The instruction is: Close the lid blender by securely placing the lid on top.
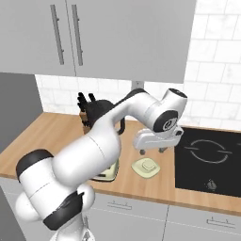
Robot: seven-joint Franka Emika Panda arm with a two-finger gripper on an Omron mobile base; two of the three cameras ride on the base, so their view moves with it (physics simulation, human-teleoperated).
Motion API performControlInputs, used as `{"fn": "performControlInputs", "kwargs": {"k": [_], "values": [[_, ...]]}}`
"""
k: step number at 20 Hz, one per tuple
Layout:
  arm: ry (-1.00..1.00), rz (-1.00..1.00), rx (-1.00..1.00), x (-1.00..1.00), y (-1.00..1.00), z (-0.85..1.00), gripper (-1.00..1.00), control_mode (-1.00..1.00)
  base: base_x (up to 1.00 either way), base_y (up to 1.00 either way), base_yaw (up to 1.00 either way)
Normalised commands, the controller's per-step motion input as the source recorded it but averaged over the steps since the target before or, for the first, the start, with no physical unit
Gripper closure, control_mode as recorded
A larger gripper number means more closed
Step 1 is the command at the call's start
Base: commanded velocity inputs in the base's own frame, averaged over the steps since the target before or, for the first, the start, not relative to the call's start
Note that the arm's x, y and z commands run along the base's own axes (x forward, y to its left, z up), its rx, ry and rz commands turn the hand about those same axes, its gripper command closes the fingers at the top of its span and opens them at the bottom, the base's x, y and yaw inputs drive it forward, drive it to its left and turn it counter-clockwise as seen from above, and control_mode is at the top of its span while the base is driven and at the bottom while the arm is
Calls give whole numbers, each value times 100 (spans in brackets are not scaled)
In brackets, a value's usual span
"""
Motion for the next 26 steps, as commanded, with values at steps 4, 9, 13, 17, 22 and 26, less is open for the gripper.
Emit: {"fn": "performControlInputs", "kwargs": {"k": [4,9,13,17,22,26], "values": [[0,5,3,26,2,-18,-100,-100,0,0,0],[1,6,2,21,0,-40,-100,-100,0,0,0],[0,6,0,22,0,-33,-100,-100,0,0,0],[0,2,0,28,0,-28,-100,-100,0,0,0],[-1,2,2,10,0,-35,-100,-100,0,0,0],[-1,3,0,11,0,-29,-100,-100,0,0,0]]}}
